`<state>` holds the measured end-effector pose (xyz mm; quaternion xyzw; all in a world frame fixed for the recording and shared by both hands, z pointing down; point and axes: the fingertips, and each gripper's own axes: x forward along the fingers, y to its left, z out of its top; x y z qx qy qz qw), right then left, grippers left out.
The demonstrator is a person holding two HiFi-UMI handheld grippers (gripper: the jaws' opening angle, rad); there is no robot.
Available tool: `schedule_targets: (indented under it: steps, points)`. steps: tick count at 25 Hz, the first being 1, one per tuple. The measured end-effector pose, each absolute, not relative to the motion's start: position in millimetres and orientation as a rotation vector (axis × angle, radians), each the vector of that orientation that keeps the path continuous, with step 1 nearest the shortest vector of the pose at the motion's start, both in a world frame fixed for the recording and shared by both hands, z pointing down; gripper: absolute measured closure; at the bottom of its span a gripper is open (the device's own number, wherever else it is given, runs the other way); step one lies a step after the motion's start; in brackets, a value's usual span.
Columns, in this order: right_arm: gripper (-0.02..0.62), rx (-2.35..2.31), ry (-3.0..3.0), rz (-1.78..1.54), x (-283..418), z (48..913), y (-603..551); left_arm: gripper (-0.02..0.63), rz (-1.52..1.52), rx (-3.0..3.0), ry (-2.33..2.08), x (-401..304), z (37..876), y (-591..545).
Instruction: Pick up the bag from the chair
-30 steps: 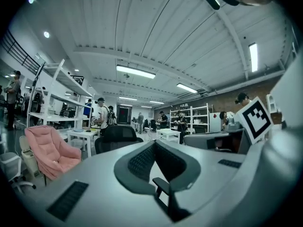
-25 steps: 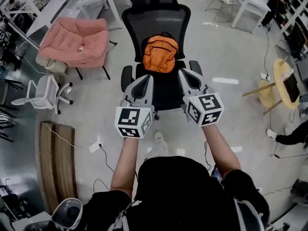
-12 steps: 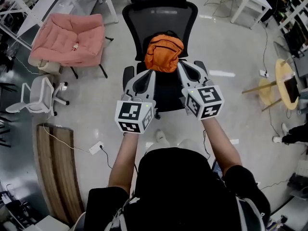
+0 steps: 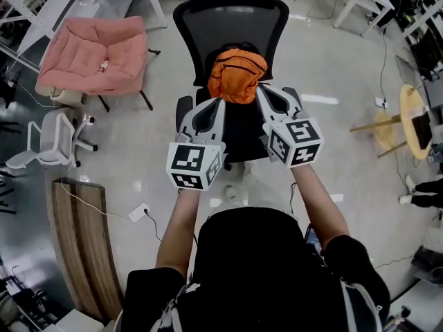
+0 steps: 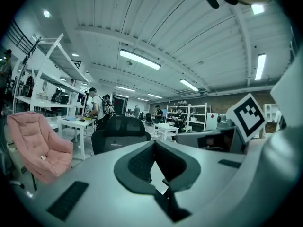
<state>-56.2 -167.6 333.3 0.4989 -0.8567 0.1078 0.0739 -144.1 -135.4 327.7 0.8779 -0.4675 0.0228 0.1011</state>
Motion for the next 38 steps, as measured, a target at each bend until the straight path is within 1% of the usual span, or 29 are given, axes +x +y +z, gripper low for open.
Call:
schedule_targets:
  steps: [11, 16, 26, 38]
  points:
    - [0.597, 1.450, -2.569, 0.407, -34, 372, -242, 0.598, 0.155, 2.535, -1.411, -126, 365, -204]
    - [0.597, 1.412, -2.556, 0.447, -20, 393, -277, 0.597, 0.170, 2.536, -1.398, -106, 382, -240]
    - [0.597, 1.422, -2.476, 0.537, 16, 452, -343, 0.597, 0.237, 2.490, -1.336, -73, 446, -302]
    - [0.595, 1.328, -2.375, 0.680, 45, 543, -382, 0.598, 0.322, 2.392, -1.317, -53, 516, -344]
